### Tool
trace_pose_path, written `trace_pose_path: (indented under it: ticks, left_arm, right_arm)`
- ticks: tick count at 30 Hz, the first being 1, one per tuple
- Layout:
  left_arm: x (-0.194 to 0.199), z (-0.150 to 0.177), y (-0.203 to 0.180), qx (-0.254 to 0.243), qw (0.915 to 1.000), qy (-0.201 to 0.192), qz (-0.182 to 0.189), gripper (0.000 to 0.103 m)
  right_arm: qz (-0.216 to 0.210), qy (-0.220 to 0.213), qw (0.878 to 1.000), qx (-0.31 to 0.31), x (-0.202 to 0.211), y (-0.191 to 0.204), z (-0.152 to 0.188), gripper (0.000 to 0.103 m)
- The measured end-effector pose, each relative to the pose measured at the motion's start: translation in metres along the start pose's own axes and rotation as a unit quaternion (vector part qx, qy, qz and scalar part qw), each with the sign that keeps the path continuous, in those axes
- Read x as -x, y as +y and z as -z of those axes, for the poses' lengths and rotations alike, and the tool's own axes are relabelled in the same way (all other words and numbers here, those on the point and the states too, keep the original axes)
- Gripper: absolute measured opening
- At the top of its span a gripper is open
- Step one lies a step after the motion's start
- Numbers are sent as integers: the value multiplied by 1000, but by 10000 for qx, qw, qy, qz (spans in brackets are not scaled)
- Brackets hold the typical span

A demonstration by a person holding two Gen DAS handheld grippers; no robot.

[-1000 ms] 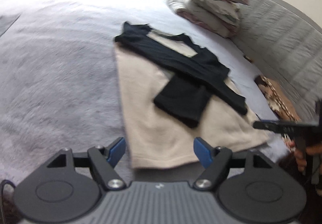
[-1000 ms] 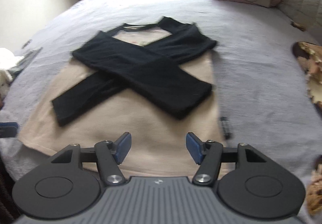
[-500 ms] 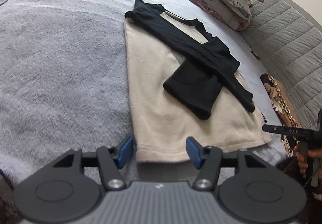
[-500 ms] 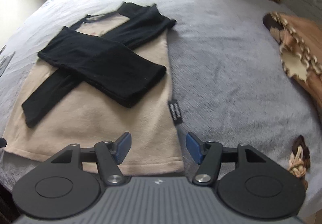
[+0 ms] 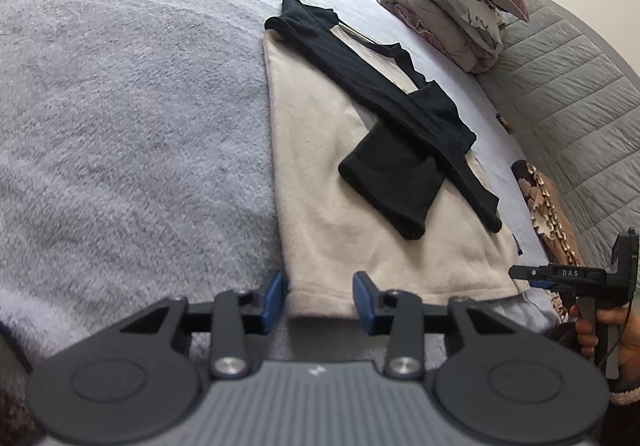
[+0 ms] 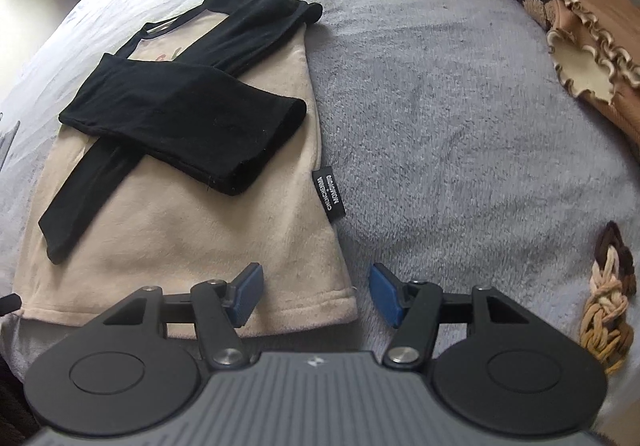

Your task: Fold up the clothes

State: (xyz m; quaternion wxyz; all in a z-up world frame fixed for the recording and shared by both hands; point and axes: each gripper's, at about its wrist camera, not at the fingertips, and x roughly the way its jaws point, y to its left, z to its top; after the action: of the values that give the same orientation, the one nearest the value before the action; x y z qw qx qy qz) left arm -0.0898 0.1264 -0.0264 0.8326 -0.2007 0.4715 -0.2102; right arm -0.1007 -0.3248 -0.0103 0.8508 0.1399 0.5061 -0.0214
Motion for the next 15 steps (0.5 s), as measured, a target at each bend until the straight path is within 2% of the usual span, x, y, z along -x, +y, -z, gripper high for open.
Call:
trace_pose_path:
  ticks: [2,4,8,15]
  left_arm:
    - [0,0,1,12,10000,27,15,28]
    - [0,1,1,9,10000,45,23,26]
    - [0,3,1,16,10000,74,41,17]
    - [1,3,2,30,10000,65,49,11]
  right_arm:
    - [-5,25,10000,-9,2,0,1,52]
    - [-45,71,10000,-2,2,0,1,51]
    - [-69,122,9999,12,4,0,3,38]
    - [-39,28,10000,69,7,1,5,15]
